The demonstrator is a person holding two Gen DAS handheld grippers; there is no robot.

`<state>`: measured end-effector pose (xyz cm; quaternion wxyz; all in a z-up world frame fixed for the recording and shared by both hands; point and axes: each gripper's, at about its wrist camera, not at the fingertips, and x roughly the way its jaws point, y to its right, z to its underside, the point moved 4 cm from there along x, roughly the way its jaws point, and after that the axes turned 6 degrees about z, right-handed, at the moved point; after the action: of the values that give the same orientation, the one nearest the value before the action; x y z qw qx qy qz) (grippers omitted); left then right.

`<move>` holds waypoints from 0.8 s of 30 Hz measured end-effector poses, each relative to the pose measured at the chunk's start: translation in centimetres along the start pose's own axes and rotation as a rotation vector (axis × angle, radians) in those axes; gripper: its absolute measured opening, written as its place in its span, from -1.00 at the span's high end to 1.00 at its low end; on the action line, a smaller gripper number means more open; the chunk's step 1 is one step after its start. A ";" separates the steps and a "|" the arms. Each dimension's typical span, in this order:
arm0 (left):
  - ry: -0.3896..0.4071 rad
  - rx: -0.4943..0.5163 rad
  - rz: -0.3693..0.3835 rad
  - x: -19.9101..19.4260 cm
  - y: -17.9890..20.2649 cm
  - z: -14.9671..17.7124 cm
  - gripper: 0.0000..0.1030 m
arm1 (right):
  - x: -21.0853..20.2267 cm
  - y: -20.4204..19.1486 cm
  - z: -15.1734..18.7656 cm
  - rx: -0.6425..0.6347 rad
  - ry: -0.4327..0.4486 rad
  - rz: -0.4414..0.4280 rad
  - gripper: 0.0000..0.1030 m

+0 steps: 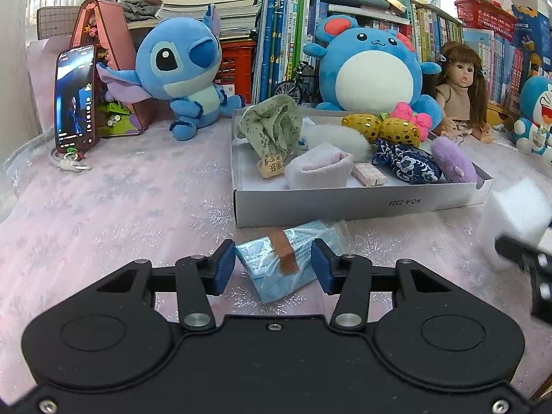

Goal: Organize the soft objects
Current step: 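Lift the foam block with the right gripper while the left closes on the blue packet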

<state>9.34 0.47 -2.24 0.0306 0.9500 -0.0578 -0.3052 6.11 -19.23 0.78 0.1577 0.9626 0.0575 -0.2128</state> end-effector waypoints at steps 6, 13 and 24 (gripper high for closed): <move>-0.005 -0.005 0.001 0.1 0.0 0.0 0.07 | -1.7 -0.1 1.4 -0.038 -0.045 0.007 0.15; -0.009 -0.006 -0.002 0.1 0.0 0.0 0.06 | -1.8 0.1 2.0 0.013 -0.077 -0.037 0.17; -0.020 -0.004 0.001 0.2 0.1 0.2 0.02 | -2.0 -3.1 0.0 0.028 -0.018 -0.160 -0.26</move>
<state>9.41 0.32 -2.50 0.0321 0.9469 -0.0580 -0.3147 3.71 -16.36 0.81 0.1273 0.9551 0.1296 -0.2342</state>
